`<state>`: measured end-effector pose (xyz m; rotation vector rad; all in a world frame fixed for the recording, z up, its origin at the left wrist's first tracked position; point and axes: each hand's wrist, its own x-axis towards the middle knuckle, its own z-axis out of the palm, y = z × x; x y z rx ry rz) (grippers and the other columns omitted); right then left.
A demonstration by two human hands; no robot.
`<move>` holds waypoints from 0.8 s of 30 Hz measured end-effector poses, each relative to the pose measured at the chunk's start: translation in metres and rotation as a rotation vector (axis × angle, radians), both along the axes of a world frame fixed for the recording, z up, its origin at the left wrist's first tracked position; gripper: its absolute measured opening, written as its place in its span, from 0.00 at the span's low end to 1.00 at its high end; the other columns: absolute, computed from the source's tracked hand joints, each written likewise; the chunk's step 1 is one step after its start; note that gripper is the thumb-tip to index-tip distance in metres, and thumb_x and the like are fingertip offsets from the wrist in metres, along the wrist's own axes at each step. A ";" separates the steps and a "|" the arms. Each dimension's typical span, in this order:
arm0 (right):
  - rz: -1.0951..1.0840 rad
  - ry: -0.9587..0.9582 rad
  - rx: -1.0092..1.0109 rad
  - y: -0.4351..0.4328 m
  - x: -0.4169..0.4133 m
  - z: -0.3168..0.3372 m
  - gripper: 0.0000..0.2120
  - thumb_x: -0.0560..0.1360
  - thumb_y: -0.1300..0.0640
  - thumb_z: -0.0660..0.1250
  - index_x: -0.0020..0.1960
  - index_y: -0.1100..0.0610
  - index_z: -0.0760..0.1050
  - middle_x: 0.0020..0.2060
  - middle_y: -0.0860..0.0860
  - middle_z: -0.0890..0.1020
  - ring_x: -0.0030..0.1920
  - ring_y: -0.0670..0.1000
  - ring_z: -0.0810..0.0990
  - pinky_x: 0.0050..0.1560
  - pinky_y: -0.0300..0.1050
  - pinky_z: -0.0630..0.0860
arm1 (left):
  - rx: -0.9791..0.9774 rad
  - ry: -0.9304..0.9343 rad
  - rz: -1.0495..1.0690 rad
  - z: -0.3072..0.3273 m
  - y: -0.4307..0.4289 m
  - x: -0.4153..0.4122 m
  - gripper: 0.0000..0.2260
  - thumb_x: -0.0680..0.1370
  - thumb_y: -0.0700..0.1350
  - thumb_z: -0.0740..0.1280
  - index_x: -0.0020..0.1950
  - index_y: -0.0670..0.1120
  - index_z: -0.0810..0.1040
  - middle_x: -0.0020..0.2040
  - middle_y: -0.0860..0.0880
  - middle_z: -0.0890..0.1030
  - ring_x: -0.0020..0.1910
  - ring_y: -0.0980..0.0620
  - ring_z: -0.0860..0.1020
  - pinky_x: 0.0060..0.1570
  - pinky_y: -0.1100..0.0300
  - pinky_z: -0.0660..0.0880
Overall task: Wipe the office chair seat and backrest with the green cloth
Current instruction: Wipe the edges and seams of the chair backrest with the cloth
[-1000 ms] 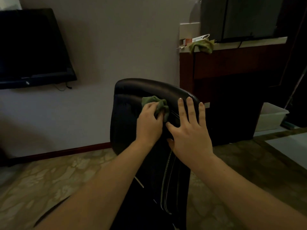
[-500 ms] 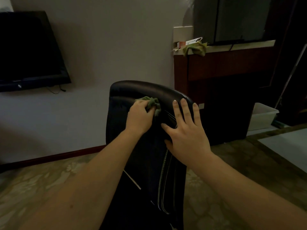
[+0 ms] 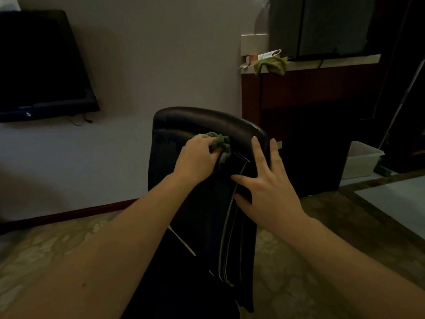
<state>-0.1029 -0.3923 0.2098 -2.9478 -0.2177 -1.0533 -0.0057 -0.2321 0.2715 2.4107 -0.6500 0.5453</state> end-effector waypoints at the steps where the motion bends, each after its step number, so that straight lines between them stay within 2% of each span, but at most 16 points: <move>1: -0.006 0.006 -0.001 0.002 0.000 0.000 0.18 0.75 0.40 0.66 0.63 0.43 0.79 0.79 0.61 0.46 0.77 0.70 0.41 0.74 0.66 0.50 | 0.008 -0.030 0.033 0.000 -0.002 -0.001 0.13 0.83 0.47 0.65 0.64 0.45 0.81 0.65 0.47 0.78 0.60 0.47 0.77 0.60 0.54 0.73; 5: -0.039 0.061 -0.029 0.003 0.002 0.005 0.20 0.76 0.37 0.61 0.65 0.40 0.76 0.79 0.61 0.40 0.76 0.70 0.37 0.75 0.66 0.49 | -0.087 -0.064 0.103 -0.008 -0.015 -0.005 0.12 0.83 0.45 0.65 0.63 0.44 0.82 0.62 0.46 0.79 0.59 0.47 0.77 0.58 0.57 0.70; 9: -0.080 0.093 -0.076 0.005 0.005 0.004 0.20 0.76 0.37 0.60 0.65 0.41 0.76 0.78 0.62 0.37 0.75 0.72 0.35 0.75 0.65 0.47 | -0.148 -0.054 0.094 -0.014 -0.026 -0.014 0.12 0.82 0.45 0.66 0.64 0.45 0.81 0.64 0.48 0.79 0.60 0.51 0.77 0.58 0.62 0.68; 13: -0.072 0.086 -0.058 0.008 0.005 0.005 0.19 0.76 0.39 0.61 0.63 0.42 0.78 0.78 0.62 0.39 0.74 0.73 0.35 0.75 0.63 0.46 | -0.055 -0.079 -0.010 -0.018 -0.024 -0.029 0.14 0.83 0.47 0.65 0.67 0.46 0.79 0.66 0.49 0.77 0.61 0.54 0.75 0.58 0.65 0.66; 16: -0.070 0.093 -0.100 0.010 0.005 0.006 0.20 0.76 0.38 0.59 0.64 0.41 0.76 0.78 0.63 0.40 0.74 0.74 0.34 0.75 0.65 0.46 | 0.092 -0.118 -0.096 -0.006 -0.010 -0.028 0.13 0.83 0.45 0.65 0.67 0.48 0.80 0.66 0.49 0.78 0.62 0.52 0.76 0.61 0.61 0.69; 18: -0.065 0.112 -0.132 0.010 0.005 0.010 0.21 0.76 0.38 0.58 0.66 0.40 0.75 0.78 0.64 0.39 0.73 0.73 0.33 0.74 0.67 0.49 | 0.140 -0.149 -0.062 0.002 -0.002 -0.018 0.12 0.82 0.44 0.65 0.65 0.47 0.81 0.65 0.48 0.79 0.60 0.49 0.77 0.62 0.55 0.73; 20: -0.045 0.171 -0.097 0.009 0.004 0.014 0.22 0.77 0.38 0.58 0.69 0.39 0.72 0.78 0.62 0.36 0.74 0.73 0.33 0.74 0.64 0.56 | 0.117 -0.132 0.020 0.002 0.002 -0.008 0.11 0.82 0.43 0.64 0.63 0.45 0.82 0.62 0.46 0.80 0.58 0.47 0.79 0.58 0.54 0.75; 22: -0.015 0.223 -0.058 0.006 0.003 0.019 0.22 0.77 0.38 0.58 0.69 0.40 0.72 0.78 0.60 0.34 0.74 0.72 0.31 0.73 0.61 0.60 | 0.073 -0.100 0.056 -0.001 -0.001 -0.006 0.11 0.83 0.44 0.64 0.61 0.44 0.83 0.61 0.45 0.80 0.57 0.46 0.78 0.56 0.57 0.72; 24: 0.018 0.249 -0.035 0.003 0.002 0.023 0.19 0.78 0.39 0.59 0.67 0.40 0.74 0.78 0.59 0.34 0.74 0.71 0.30 0.74 0.60 0.58 | 0.035 -0.093 0.041 -0.006 -0.008 -0.008 0.11 0.83 0.44 0.64 0.63 0.44 0.82 0.63 0.46 0.79 0.59 0.48 0.77 0.57 0.61 0.69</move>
